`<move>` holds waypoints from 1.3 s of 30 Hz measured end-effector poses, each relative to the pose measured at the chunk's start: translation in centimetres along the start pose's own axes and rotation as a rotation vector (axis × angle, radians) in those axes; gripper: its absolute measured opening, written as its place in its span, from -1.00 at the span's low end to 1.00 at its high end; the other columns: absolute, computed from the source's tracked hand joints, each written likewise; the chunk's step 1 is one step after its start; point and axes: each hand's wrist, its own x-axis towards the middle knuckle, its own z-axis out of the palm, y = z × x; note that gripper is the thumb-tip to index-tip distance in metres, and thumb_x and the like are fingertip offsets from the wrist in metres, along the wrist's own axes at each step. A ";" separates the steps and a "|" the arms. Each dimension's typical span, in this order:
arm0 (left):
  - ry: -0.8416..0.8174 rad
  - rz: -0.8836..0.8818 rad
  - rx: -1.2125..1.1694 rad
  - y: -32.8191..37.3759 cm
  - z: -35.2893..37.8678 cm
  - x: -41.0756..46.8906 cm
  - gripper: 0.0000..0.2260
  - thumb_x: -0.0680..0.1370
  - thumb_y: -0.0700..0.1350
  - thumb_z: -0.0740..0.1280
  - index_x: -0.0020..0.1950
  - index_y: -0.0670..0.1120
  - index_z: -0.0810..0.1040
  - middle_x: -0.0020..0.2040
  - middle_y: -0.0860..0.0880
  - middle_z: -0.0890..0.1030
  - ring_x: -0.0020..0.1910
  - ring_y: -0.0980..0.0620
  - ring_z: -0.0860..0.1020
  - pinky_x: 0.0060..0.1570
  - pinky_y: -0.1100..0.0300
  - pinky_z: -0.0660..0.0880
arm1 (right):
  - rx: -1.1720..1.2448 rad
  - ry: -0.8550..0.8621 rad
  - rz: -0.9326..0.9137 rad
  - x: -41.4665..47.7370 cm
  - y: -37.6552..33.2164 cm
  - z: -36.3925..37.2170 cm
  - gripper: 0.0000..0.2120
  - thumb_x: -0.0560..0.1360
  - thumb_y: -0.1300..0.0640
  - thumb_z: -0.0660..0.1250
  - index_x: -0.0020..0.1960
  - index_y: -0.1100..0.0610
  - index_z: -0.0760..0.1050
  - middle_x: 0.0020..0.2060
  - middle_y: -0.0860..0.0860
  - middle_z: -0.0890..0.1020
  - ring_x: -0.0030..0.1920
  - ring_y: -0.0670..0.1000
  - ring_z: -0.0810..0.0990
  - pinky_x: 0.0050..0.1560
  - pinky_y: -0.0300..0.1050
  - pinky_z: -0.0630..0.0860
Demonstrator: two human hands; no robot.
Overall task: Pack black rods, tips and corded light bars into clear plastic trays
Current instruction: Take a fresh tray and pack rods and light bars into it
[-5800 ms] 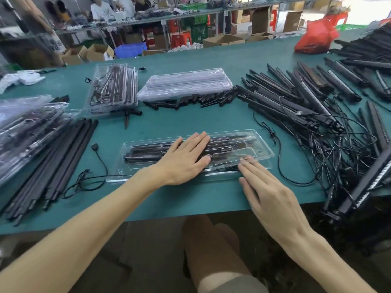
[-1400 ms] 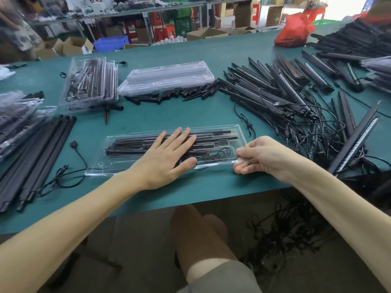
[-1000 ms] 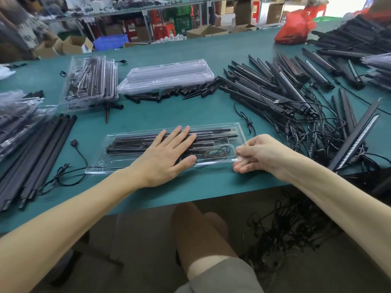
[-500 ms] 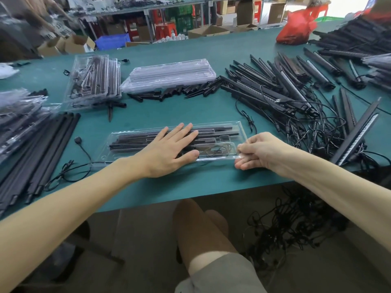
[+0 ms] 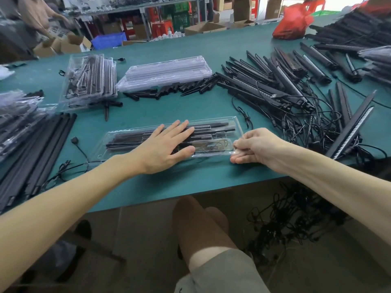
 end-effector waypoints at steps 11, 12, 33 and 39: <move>0.142 0.116 0.172 0.8 -0.5 -2.5 -0.24 0.61 0.42 -0.06 0.66 -0.03 0.02 0.66 0.05 -0.04 0.62 0.14 -0.11 0.60 -0.09 -0.09 | -0.025 0.046 -0.056 0.0 0.4 0.5 -0.83 0.63 0.26 0.30 0.02 0.40 0.49 -0.38 0.22 0.68 -0.29 0.13 0.74 -0.40 -0.26 0.59; 0.177 0.144 0.202 0.8 -0.6 -3.3 -0.27 0.62 0.37 0.06 0.64 -0.07 0.11 0.65 -0.01 0.09 0.62 0.07 0.05 0.59 -0.08 0.03 | -0.021 0.056 -0.057 0.0 0.4 0.5 -0.84 0.63 0.26 0.30 0.02 0.40 0.50 -0.39 0.22 0.68 -0.30 0.12 0.74 -0.40 -0.26 0.59; 0.575 0.060 0.499 0.1 -1.7 -4.5 -0.91 0.52 -0.30 0.42 -0.03 -0.14 0.62 -0.16 -0.06 0.59 -0.22 -0.05 0.56 -0.39 0.07 0.52 | -0.587 0.381 -0.442 -0.6 0.3 0.8 -0.57 0.69 -0.09 0.08 0.18 0.26 0.50 0.02 0.17 0.60 -0.06 0.06 0.60 -0.04 -0.11 0.44; 0.602 0.084 0.455 1.4 -3.1 -4.1 -0.95 0.45 -0.26 0.44 -0.14 -0.15 0.59 -0.21 -0.07 0.56 -0.26 -0.08 0.54 -0.39 0.04 0.49 | -1.153 0.473 -1.021 -2.8 -1.1 2.5 -0.63 0.61 -0.12 0.25 0.19 0.14 0.58 0.08 0.02 0.61 0.21 0.10 0.46 0.26 0.07 0.17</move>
